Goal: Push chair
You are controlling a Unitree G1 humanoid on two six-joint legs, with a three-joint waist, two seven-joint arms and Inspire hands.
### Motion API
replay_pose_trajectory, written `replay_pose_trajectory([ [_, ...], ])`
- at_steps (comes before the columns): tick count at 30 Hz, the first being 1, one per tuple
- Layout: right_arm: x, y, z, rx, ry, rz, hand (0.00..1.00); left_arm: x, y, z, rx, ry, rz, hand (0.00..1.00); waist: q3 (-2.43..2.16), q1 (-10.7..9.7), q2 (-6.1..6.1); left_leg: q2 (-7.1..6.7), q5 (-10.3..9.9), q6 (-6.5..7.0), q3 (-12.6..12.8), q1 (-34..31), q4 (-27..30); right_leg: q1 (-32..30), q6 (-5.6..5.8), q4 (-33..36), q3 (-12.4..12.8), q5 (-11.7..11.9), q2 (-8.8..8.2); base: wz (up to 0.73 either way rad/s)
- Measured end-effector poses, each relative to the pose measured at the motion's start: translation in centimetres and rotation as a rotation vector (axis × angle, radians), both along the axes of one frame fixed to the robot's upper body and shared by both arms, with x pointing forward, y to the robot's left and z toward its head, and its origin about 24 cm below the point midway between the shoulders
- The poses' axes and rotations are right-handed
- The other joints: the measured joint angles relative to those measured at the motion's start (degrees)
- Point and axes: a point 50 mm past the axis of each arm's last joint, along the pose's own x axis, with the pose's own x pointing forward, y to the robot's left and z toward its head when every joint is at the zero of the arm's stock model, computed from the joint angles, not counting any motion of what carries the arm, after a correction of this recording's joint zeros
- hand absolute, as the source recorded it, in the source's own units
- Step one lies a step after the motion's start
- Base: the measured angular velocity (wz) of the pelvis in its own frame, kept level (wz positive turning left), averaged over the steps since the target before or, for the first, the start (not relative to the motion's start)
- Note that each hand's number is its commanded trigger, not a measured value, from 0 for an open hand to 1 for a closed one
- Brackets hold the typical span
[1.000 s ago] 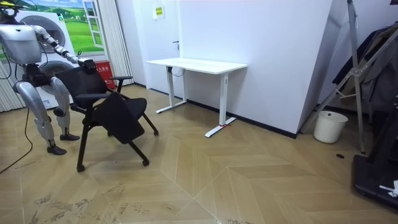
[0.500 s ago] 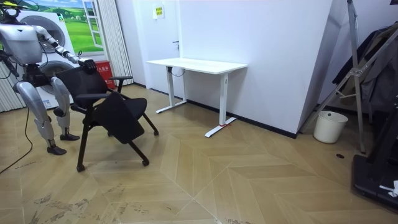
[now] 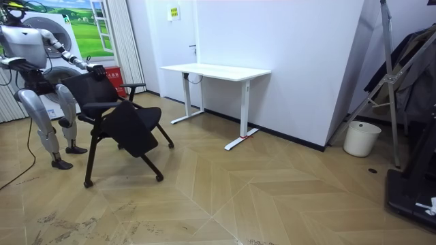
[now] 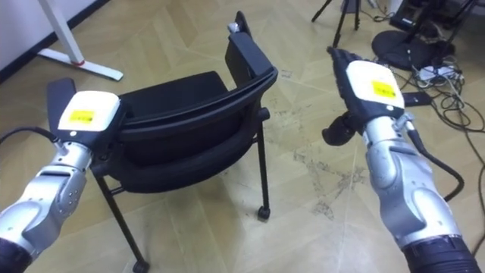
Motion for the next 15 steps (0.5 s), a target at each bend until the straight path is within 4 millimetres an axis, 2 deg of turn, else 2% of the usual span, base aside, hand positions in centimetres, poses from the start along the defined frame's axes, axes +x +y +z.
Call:
replay_pose_trajectory([
  [6,1.3,1.3,1.7,-0.016,-0.047,0.067,0.0,0.1,-0.1,0.2,0.005,-0.006,-0.017,1.0,0.02,0.15,-0.15,0.06,0.01,-0.02,-0.56,-0.48,0.11,-0.23,-0.02,0.0,-0.32,0.0,-0.02,0.03],
  [8,1.6,2.5,2.2,-0.025,-0.061,0.115,0.0,0.3,-0.3,0.3,0.008,-0.007,-0.025,1.0,0.01,0.35,-0.35,0.12,0.02,-0.03,-0.6,-0.5,0.11,-0.22,-0.02,-0.06,-0.46,0.01,0.0,0.0],
  [11,1.6,3.8,2.5,-0.036,-0.075,0.177,0.0,0.4,-0.5,0.4,0.012,-0.009,-0.037,1.0,0.01,0.7,-0.57,0.11,0.02,-0.03,-0.78,-0.56,0.11,-0.21,-0.03,-0.07,-0.66,0.01,0.01,0.01],
  [15,1.6,4.3,2.4,-0.052,-0.06,0.201,0.0,0.7,-1.0,0.6,0.02,-0.011,-0.06,1.0,0.09,1.84,-1.11,0.1,0.02,-0.03,-0.94,-0.55,0.06,-0.19,-0.03,-0.06,-0.6,0.01,-0.01,0.0],
])
